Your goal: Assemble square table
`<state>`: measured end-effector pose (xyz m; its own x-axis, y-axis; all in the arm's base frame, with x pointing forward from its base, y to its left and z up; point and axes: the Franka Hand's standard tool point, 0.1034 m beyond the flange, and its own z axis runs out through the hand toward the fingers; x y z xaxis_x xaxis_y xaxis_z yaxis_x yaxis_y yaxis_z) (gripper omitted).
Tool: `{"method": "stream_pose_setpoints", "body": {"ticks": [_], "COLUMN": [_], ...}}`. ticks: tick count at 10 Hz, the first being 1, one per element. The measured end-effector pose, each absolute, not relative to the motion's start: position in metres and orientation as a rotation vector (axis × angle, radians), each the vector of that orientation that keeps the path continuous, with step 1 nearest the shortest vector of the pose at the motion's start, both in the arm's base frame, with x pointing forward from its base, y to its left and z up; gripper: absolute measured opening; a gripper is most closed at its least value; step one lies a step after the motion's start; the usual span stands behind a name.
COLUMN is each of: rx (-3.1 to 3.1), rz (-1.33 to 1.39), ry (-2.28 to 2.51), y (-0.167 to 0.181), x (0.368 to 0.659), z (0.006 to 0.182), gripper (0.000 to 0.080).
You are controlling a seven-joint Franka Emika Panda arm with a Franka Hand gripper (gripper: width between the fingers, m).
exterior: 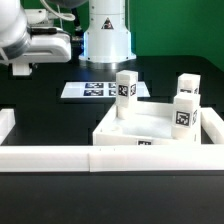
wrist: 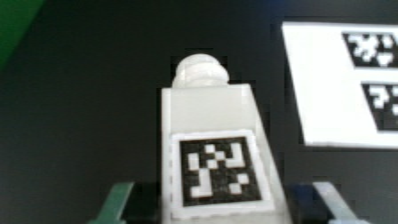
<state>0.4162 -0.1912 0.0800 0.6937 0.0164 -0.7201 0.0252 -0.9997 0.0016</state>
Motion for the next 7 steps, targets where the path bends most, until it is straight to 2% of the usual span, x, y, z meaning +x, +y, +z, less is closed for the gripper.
{"method": "stream_pose_setpoints", "body": {"ticks": [1, 3, 4, 5, 6, 7], "rx": [2.893, 2.913, 2.936, 2.96, 3.012, 3.033], "rz": [-1.149, -0.985, -0.887, -0.784, -0.656, -0.583], "ry": [0.008, -0.061, -0.157, -0.203, -0.217, -0.215], "y": [-0.178, -0.138, -0.112, -0.087, -0.075, -0.075], "x": [0.425, 0.461, 0.481, 0.502, 0.52, 0.523], "z": [0.08, 0.095, 0.105, 0.124, 0.143, 0.148], "gripper": [0.0291, 0.0291, 0.0291, 0.0291, 0.0291, 0.0291]}}
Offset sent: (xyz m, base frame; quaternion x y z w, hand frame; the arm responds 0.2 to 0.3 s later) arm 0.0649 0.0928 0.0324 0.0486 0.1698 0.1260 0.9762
